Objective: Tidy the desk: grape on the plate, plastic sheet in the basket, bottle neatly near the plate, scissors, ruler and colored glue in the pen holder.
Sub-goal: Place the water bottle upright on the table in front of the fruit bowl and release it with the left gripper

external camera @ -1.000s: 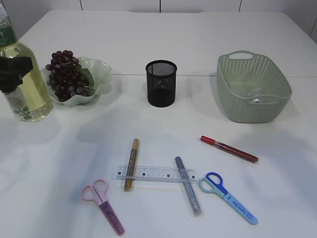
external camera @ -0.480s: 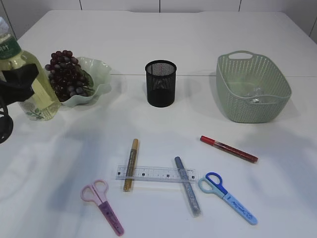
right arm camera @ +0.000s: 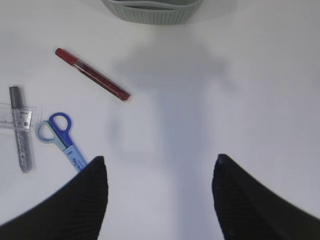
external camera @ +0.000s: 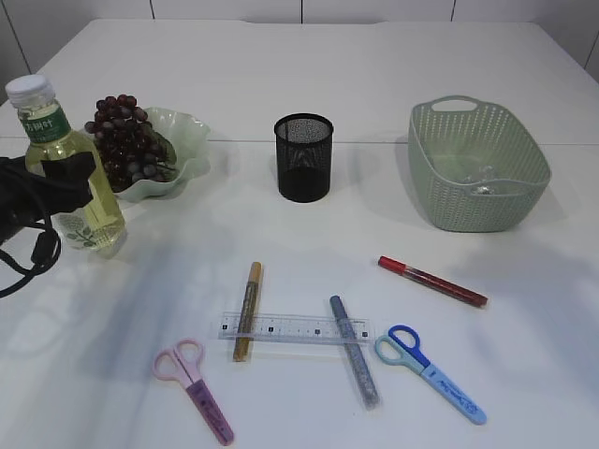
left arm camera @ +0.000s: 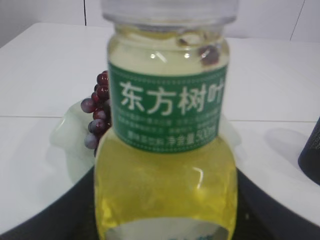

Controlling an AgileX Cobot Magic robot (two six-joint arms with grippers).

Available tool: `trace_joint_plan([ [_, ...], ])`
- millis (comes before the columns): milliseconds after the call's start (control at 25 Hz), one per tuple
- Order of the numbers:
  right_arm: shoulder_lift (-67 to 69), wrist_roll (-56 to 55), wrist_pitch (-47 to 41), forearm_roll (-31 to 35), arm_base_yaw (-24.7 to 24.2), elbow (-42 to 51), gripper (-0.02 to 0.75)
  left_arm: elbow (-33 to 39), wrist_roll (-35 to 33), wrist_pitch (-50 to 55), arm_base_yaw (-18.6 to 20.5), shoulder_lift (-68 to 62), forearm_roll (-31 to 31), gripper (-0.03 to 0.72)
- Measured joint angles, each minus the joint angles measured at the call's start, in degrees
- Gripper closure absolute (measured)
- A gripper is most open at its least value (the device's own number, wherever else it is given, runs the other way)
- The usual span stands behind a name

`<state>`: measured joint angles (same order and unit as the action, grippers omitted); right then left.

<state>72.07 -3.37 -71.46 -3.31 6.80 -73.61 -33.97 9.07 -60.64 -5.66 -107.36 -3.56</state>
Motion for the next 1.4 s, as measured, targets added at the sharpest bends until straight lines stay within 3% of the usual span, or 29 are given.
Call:
trace_joint_plan([
  [1400,0.0,0.1,0.0,-1.3,0.0,0.0,0.226,-1.8,-0.4,-1.3,0.0,-5.7,1.7,0.260],
])
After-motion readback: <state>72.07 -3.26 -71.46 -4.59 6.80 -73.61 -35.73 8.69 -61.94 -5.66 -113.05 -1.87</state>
